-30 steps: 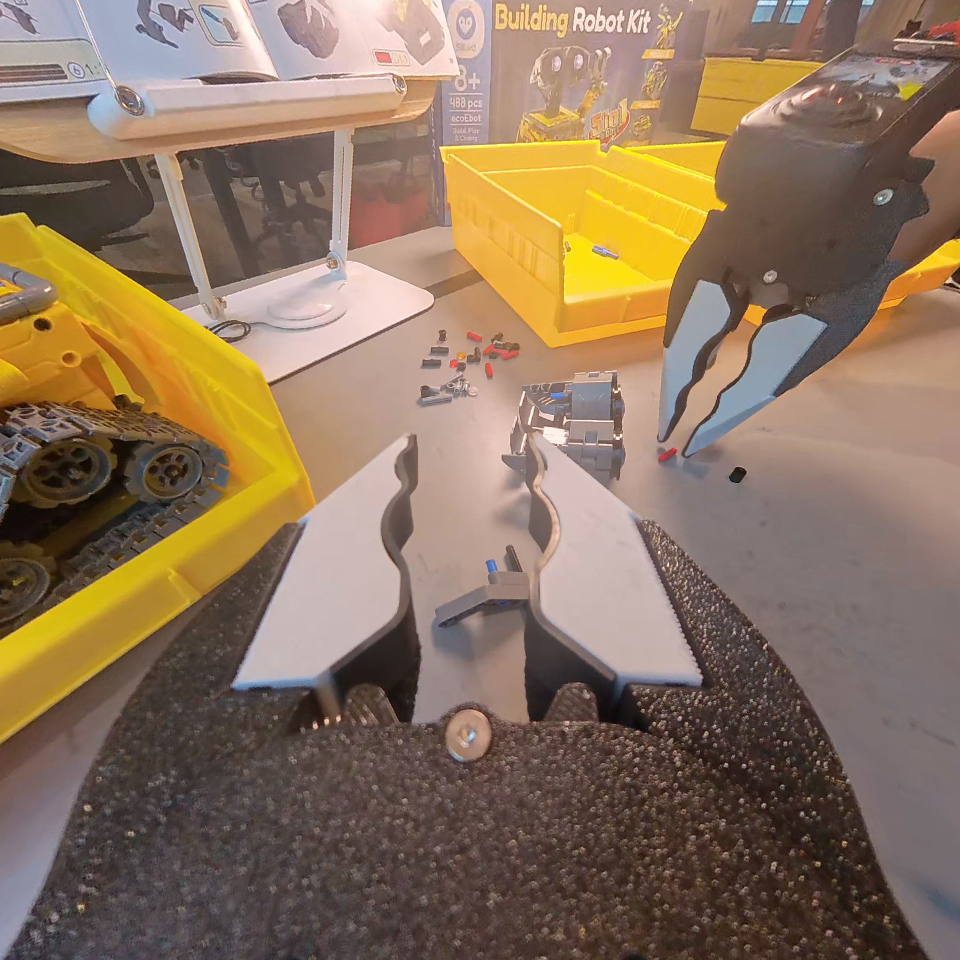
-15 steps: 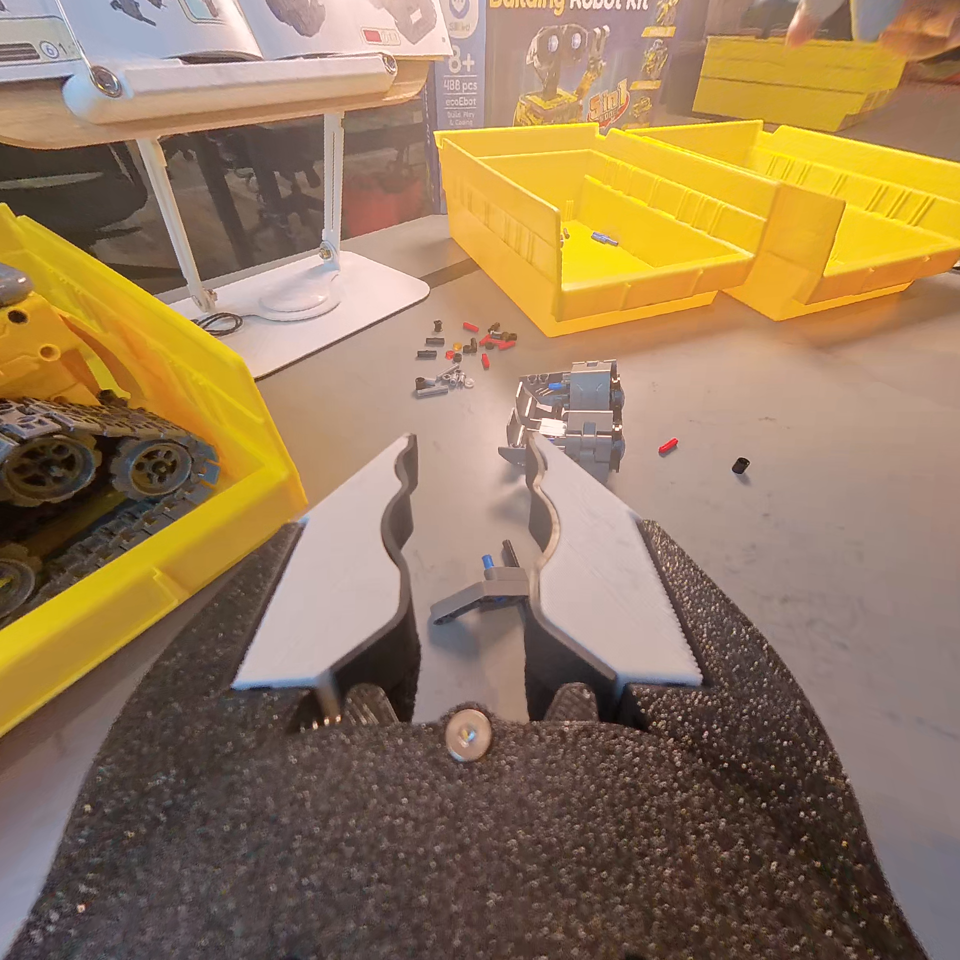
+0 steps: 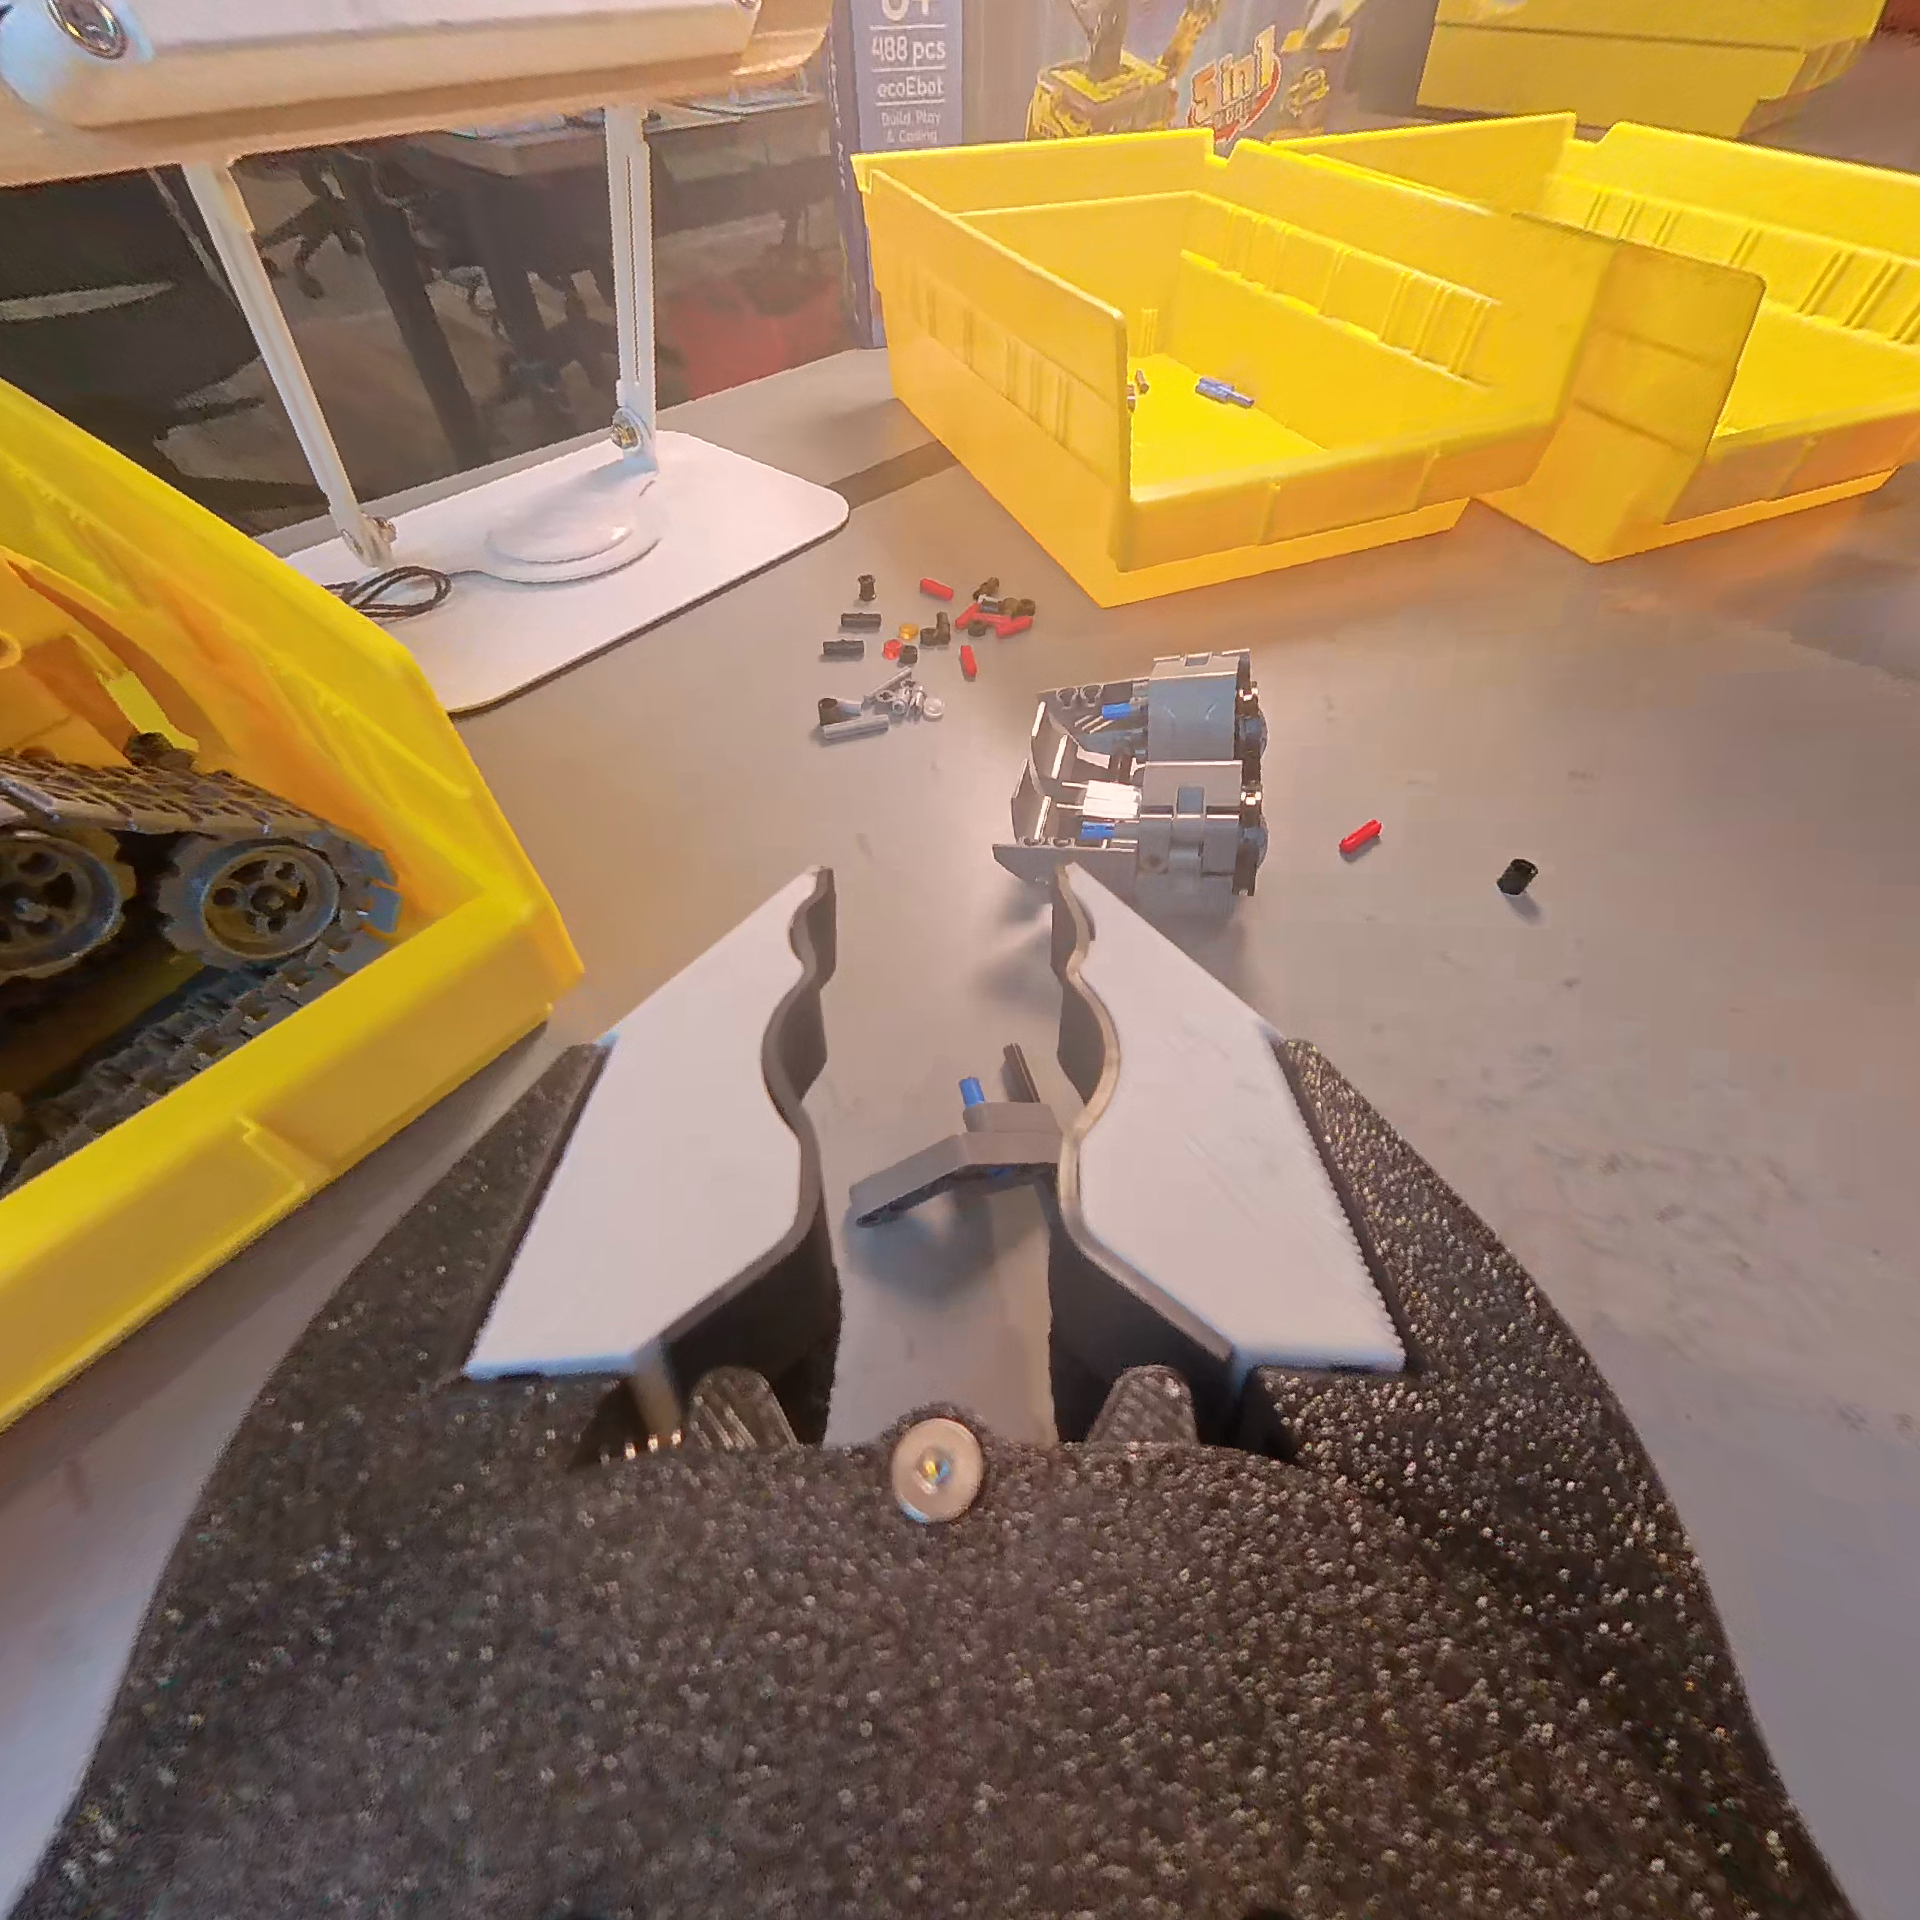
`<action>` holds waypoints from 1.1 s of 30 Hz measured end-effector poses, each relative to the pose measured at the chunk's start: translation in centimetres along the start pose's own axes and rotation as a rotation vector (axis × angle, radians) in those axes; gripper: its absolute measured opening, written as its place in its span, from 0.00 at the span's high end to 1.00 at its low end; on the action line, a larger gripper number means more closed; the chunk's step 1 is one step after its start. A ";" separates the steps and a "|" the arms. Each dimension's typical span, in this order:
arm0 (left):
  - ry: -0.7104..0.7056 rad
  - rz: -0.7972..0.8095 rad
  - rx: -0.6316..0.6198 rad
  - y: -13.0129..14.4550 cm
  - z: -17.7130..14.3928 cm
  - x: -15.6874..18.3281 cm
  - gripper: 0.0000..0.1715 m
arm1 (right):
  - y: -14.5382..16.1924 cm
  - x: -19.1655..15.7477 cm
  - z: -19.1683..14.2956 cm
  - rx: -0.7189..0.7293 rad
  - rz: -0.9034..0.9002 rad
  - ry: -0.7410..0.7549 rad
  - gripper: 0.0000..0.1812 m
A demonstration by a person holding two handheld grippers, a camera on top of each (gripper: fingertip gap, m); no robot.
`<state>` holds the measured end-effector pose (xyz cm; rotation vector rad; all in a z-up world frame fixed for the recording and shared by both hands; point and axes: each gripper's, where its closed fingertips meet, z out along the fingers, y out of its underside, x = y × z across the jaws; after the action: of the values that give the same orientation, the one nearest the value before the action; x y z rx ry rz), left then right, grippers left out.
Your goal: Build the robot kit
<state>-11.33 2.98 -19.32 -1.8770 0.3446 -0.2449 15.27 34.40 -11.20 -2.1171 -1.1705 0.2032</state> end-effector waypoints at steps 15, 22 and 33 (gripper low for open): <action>0.009 -0.031 0.037 -0.9 -0.8 -0.5 0.76 | 1.5 -5.2 12.4 -0.411 -0.018 -0.251 0.78; 0.014 -0.033 0.016 -0.3 -0.5 -0.4 0.76 | 0.2 -7.6 15.3 -0.354 0.025 -0.332 0.79; 0.024 -0.043 0.026 -0.6 -0.6 -0.3 0.76 | 1.3 -7.1 16.5 -0.370 -0.068 -0.271 0.89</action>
<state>-11.78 2.70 -18.53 -1.8587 0.3160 -0.3004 4.73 36.55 -25.60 -2.4193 -1.5333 0.2652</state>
